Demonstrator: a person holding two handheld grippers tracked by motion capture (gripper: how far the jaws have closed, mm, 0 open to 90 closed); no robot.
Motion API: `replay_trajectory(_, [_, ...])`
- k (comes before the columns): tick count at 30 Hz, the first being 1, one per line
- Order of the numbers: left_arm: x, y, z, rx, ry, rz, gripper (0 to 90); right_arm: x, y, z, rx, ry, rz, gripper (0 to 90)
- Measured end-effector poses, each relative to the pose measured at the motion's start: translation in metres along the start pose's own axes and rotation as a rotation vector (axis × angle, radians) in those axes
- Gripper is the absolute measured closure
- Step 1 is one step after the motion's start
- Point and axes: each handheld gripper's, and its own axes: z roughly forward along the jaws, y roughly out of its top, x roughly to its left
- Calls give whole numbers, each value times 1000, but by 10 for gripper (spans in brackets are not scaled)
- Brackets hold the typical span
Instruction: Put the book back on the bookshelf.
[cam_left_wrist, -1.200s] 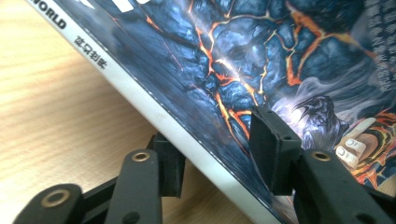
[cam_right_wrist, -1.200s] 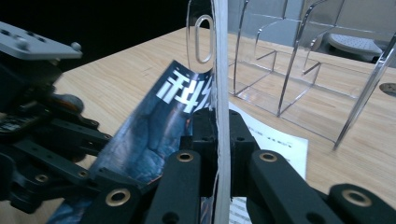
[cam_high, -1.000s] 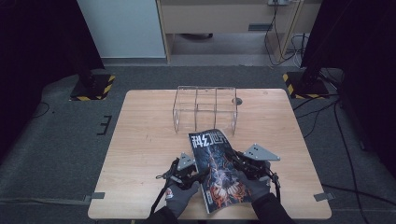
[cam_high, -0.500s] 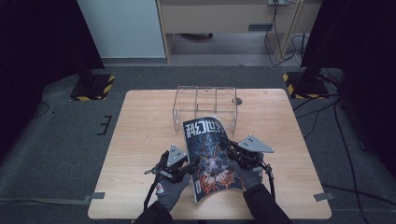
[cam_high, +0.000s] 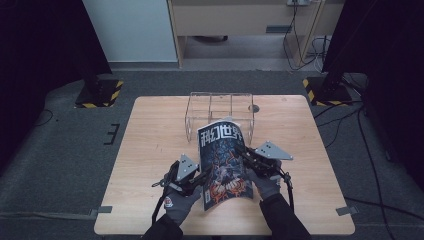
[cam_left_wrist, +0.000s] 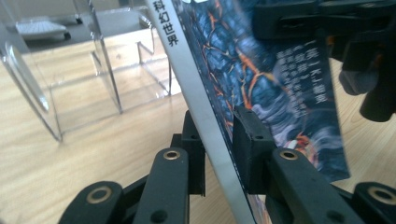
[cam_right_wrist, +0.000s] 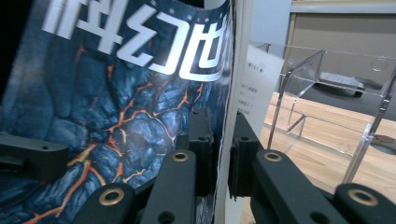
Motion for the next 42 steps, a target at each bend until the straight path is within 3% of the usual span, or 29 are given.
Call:
replay_trajectory(3, [-1,3,-3,-28,8,28,748,0,5,-1,-30,0,-10,840])
replay_trajectory(6, [2,2,-5,-34,10,28,749,2,8,-1,-69,7,-28,841])
replay_trajectory(8, [4,-4,-3,-22,10,22,748,3,5,0,-60,9,-43,839])
replay_trajectory(12, [6,-11,-1,0,-4,19,746,1,-3,-1,-30,28,-21,814])
replay_trajectory(17, [-3,-7,-5,-14,-17,96,752,-5,-5,-1,-24,18,10,746])
replay_trajectory(21, [-6,-3,-7,-28,-15,134,750,-11,-2,-2,-23,42,46,783])
replay_trajectory(24, [-4,1,-9,-53,2,158,750,-11,3,-2,-44,54,44,817])
replay_trajectory(28, [1,2,-12,-86,28,175,749,-8,10,-4,-102,66,-4,826])
replay_trajectory(32, [4,-8,-9,-50,26,136,747,-6,5,-3,-68,75,-38,825])
replay_trajectory(42, [11,-13,-1,-18,-23,13,718,-4,-1,-5,-59,92,-15,859])
